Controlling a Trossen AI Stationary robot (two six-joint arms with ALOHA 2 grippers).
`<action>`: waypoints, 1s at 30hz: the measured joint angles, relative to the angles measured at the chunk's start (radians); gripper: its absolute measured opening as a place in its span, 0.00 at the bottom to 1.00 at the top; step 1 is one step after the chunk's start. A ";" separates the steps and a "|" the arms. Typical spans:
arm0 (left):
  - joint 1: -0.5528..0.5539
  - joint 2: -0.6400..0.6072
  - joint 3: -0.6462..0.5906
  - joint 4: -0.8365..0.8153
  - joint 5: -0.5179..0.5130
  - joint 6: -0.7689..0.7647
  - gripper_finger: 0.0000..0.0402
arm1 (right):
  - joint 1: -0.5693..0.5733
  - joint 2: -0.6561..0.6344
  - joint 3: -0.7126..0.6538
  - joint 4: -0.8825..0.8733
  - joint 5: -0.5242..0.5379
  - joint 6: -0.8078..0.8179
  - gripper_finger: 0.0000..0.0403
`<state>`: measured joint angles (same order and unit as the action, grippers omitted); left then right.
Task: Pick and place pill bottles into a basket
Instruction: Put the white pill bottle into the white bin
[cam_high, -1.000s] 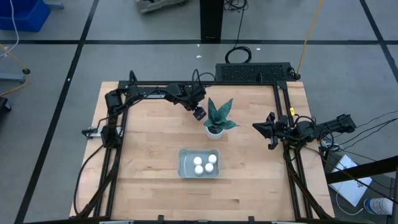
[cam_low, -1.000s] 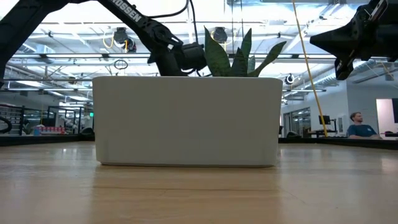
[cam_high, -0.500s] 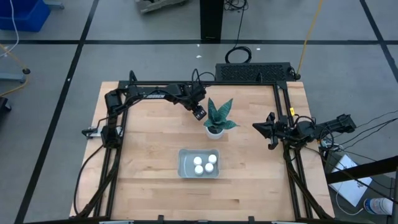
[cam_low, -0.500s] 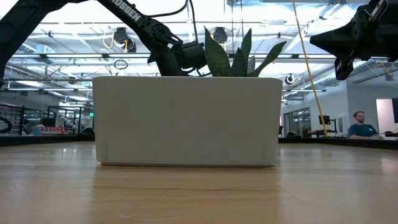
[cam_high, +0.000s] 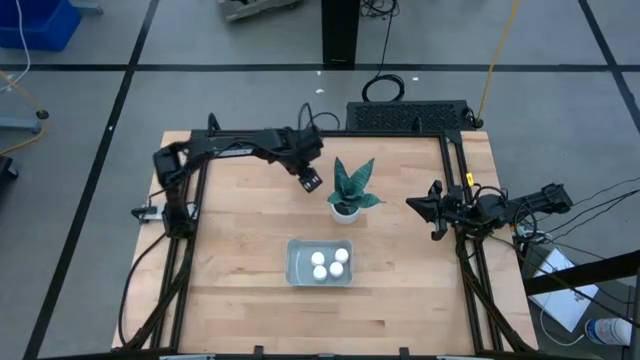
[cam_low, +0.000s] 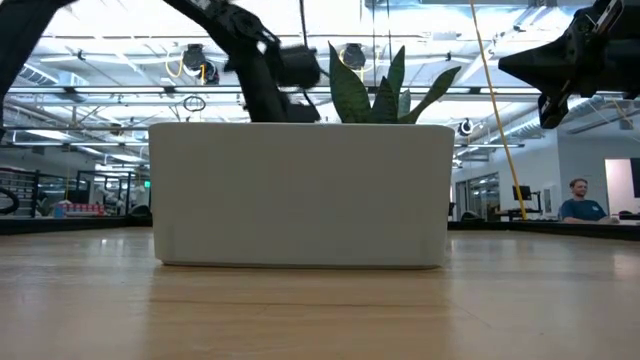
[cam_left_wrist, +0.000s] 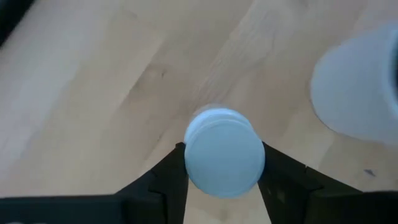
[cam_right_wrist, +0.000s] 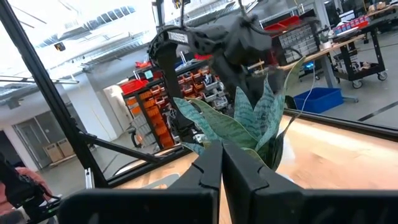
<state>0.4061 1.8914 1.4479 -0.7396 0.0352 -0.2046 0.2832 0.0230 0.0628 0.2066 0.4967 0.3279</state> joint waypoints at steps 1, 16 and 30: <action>0.000 -0.024 0.000 -0.021 -0.001 0.000 0.41 | 0.000 0.000 0.000 0.000 0.000 0.000 0.01; -0.054 -0.485 0.001 -0.312 0.053 -0.122 0.41 | 0.000 0.000 0.000 0.000 0.000 0.000 0.01; -0.393 -0.746 0.002 -0.395 0.150 -0.432 0.41 | 0.000 0.000 0.000 -0.001 0.000 0.000 0.01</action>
<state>0.0127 1.1455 1.4494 -1.1350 0.1852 -0.6369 0.2832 0.0230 0.0628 0.2058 0.4965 0.3279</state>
